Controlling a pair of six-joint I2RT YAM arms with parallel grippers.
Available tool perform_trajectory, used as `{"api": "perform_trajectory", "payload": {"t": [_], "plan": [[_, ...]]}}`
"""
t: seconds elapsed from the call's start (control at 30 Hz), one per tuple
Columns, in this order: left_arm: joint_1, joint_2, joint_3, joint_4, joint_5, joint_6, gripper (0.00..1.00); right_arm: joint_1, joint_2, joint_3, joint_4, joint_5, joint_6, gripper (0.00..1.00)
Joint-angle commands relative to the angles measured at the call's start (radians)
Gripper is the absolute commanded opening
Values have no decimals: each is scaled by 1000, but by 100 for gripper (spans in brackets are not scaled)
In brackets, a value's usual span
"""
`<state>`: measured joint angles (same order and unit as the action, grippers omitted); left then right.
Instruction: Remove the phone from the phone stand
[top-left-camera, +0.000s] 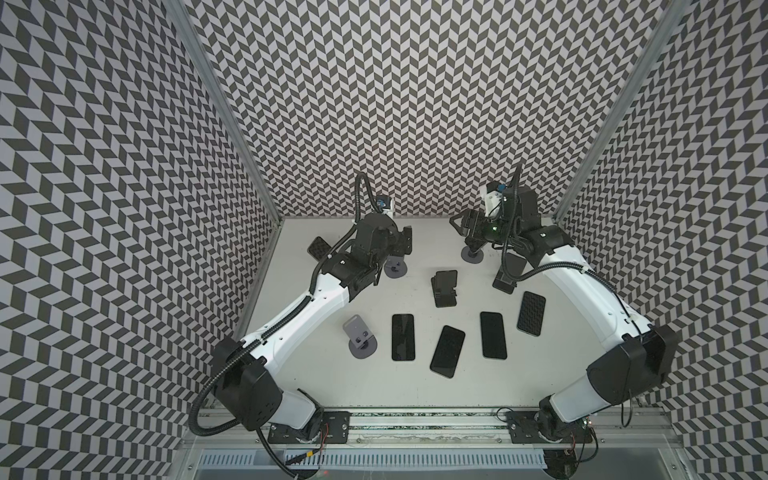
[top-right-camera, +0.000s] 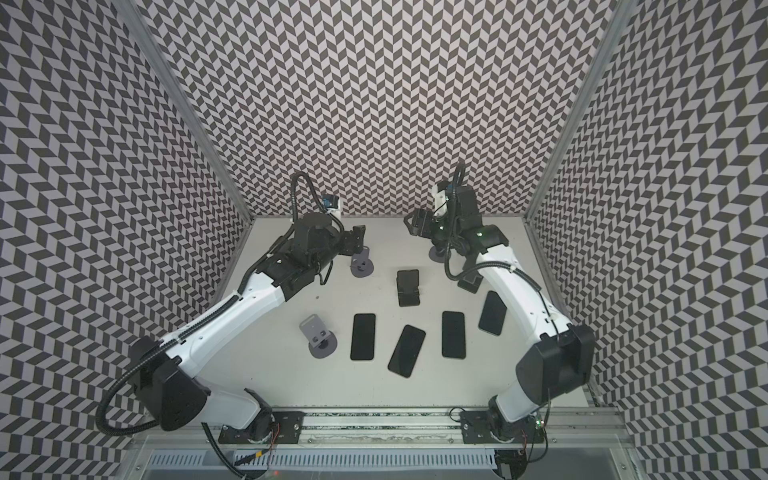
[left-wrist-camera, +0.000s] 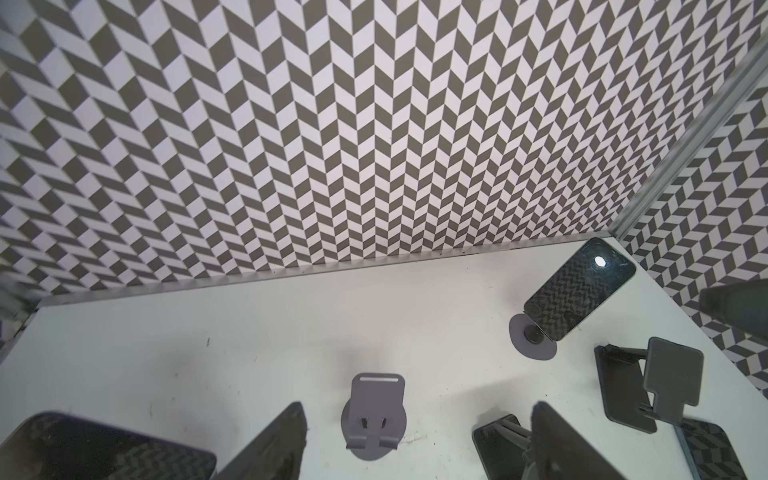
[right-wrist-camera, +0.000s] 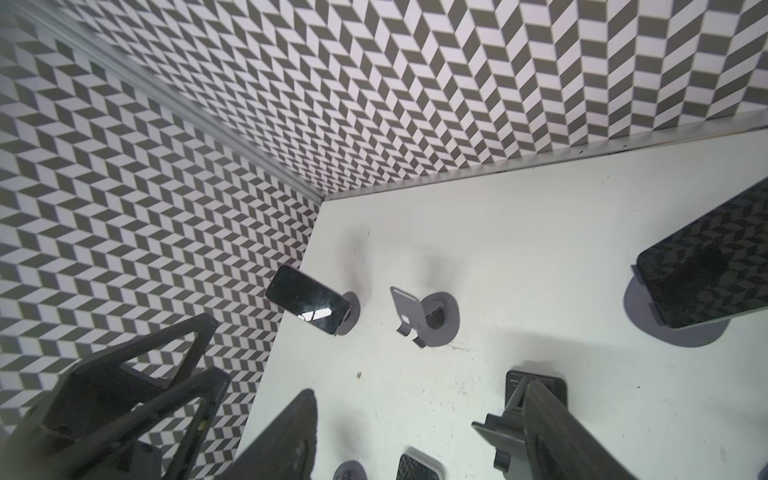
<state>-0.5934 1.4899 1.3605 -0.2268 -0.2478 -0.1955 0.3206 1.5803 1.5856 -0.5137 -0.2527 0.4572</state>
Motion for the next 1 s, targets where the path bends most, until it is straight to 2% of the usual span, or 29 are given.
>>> {"api": "perform_trajectory", "payload": {"t": [0.0, 0.13, 0.27, 0.37, 0.5, 0.7, 0.83, 0.97], "plan": [[17, 45, 44, 88, 145, 157, 86, -37, 22, 42, 69, 151, 20, 77], [24, 68, 0, 184, 276, 301, 87, -55, 52, 39, 87, 288, 74, 79], [39, 107, -33, 329, 455, 437, 89, -72, 93, 59, 88, 390, 114, 80], [49, 191, 29, 380, 546, 466, 89, -91, 126, 90, 88, 420, 115, 81], [50, 332, 147, 420, 611, 440, 90, -116, 177, 129, 54, 466, 105, 85], [37, 521, 307, 503, 755, 370, 93, -168, 164, 96, 87, 430, 93, 85], [9, 665, 457, 482, 789, 383, 98, -225, 169, 81, 72, 340, 101, 85], [-11, 783, 574, 483, 825, 375, 100, -279, 167, 35, 92, 202, 120, 83]]}}
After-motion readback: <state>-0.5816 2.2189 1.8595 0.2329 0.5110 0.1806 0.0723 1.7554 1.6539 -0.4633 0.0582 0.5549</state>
